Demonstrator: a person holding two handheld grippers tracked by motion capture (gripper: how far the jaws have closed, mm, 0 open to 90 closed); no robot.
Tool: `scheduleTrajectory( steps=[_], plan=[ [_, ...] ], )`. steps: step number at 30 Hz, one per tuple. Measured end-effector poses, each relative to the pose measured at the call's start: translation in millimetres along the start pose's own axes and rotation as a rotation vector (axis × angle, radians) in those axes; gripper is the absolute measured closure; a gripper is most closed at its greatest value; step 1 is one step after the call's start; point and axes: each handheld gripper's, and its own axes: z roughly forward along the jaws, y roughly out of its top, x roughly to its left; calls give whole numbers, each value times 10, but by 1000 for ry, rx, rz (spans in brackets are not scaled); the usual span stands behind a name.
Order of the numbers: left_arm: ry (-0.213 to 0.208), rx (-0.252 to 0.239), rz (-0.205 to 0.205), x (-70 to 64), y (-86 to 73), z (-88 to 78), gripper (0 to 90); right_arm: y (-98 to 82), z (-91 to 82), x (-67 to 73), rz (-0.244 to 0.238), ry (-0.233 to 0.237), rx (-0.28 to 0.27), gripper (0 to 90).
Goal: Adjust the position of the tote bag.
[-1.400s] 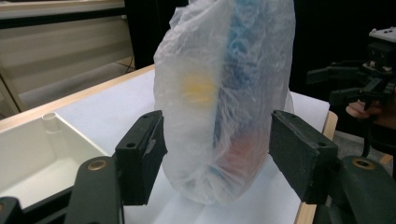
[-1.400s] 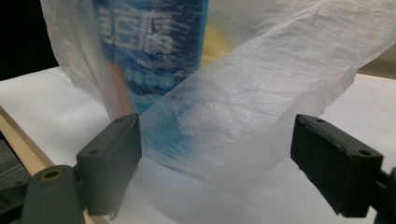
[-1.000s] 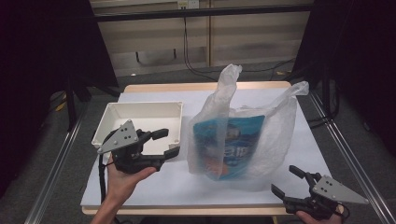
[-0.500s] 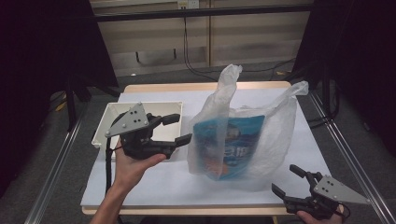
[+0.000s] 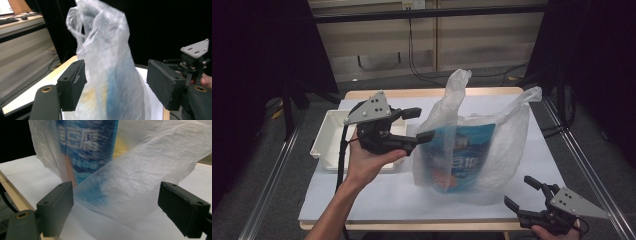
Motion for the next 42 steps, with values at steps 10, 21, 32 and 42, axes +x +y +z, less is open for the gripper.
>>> scheduleTrajectory(
  steps=[10, 21, 32, 42],
  plan=[
    [-19, 1, -7, 111, 192, 177, 298, -6, 1, -10, 9, 1, 6, 131],
    [-52, 55, -13, 176, 263, 429, 172, -19, 17, -21, 16, 11, 8, 131],
    [-51, 77, -29, 153, 340, 630, 196, -18, 20, -11, 14, 23, 14, 131],
    [-54, 63, -3, 187, 241, 595, 724, -21, 0, -29, 14, 13, 14, 132]
  ],
)
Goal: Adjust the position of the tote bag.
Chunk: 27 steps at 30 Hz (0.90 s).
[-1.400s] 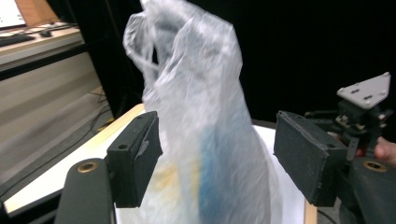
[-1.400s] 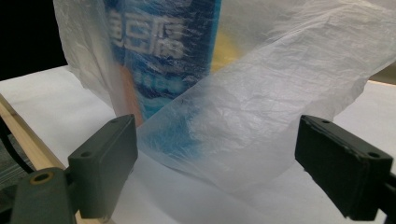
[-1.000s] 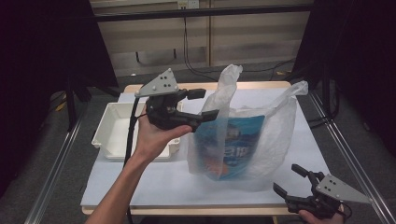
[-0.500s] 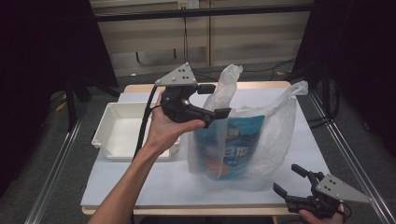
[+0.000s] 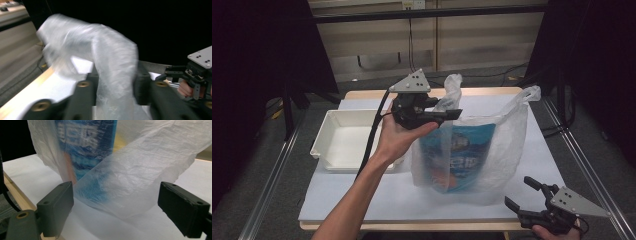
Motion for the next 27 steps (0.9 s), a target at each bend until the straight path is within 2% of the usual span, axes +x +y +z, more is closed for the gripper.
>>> scheduleTrajectory(
  steps=[2, 4, 7, 14, 21, 27],
  plan=[
    [-11, -8, -4, -6, -9, -44, 785, 5, 6, 7, 3, 0, -1, 135],
    [-13, -12, 14, -26, -16, -96, 830, 9, 6, 10, 5, 2, 2, 137],
    [-25, -44, 18, -59, -29, -188, 868, 20, 14, 18, 7, 9, 0, 142],
    [-29, -59, 37, -136, -104, -352, 880, 70, 6, 5, 8, 12, -10, 182],
    [-32, -86, 29, -153, -189, -504, 880, 158, -2, -48, 8, 15, -21, 261],
    [-20, -100, 21, -180, -257, -602, 880, 293, 10, -98, 5, 22, -36, 287]
  ],
)
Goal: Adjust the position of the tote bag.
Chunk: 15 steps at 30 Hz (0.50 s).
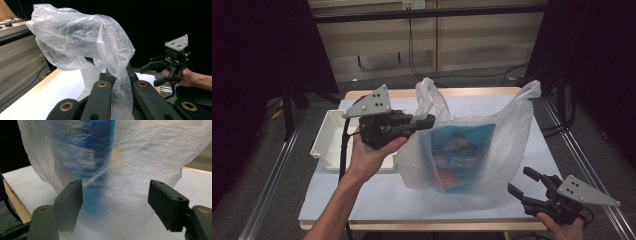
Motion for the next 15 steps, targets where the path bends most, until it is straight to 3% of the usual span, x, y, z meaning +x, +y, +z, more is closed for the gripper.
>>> scheduleTrajectory(
  steps=[6, 15],
  plan=[
    [-5, 0, 4, -18, -23, -60, 880, 105, 63, -51, -11, 27, 1, 286],
    [-2, -16, -6, -41, -82, -125, 880, 203, 90, -110, -2, 6, 1, 310]
  ],
)
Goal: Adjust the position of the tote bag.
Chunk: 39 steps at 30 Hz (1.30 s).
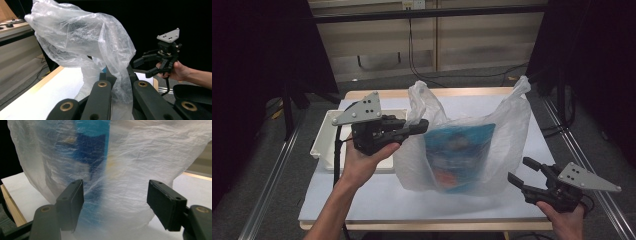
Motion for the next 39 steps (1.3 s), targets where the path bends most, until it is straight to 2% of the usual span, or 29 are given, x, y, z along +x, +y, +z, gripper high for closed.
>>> scheduleTrajectory(
  steps=[3, 9, 16, 19, 23, 29, 39],
  plan=[
    [0, -5, -2, -12, -17, -33, 880, 47, 12, -21, 16, 2, -8, 319],
    [-13, -16, -8, -66, -72, -83, 880, 143, 45, -53, 5, 6, 0, 322],
    [-9, -19, -7, -96, -129, -172, 880, 248, 27, -104, 11, 23, -26, 345],
    [-7, -24, -16, -108, -164, -209, 880, 282, 46, -109, 3, 26, -21, 358],
    [-7, -15, -5, -133, -203, -249, 881, 350, 73, -123, -22, 30, -26, 382],
    [-6, -18, -2, -179, -268, -316, 881, 521, 104, -153, -32, 42, -34, 400],
    [0, -29, -14, -176, -388, -392, 881, 862, 280, -272, -63, 60, -31, 426]
  ],
)
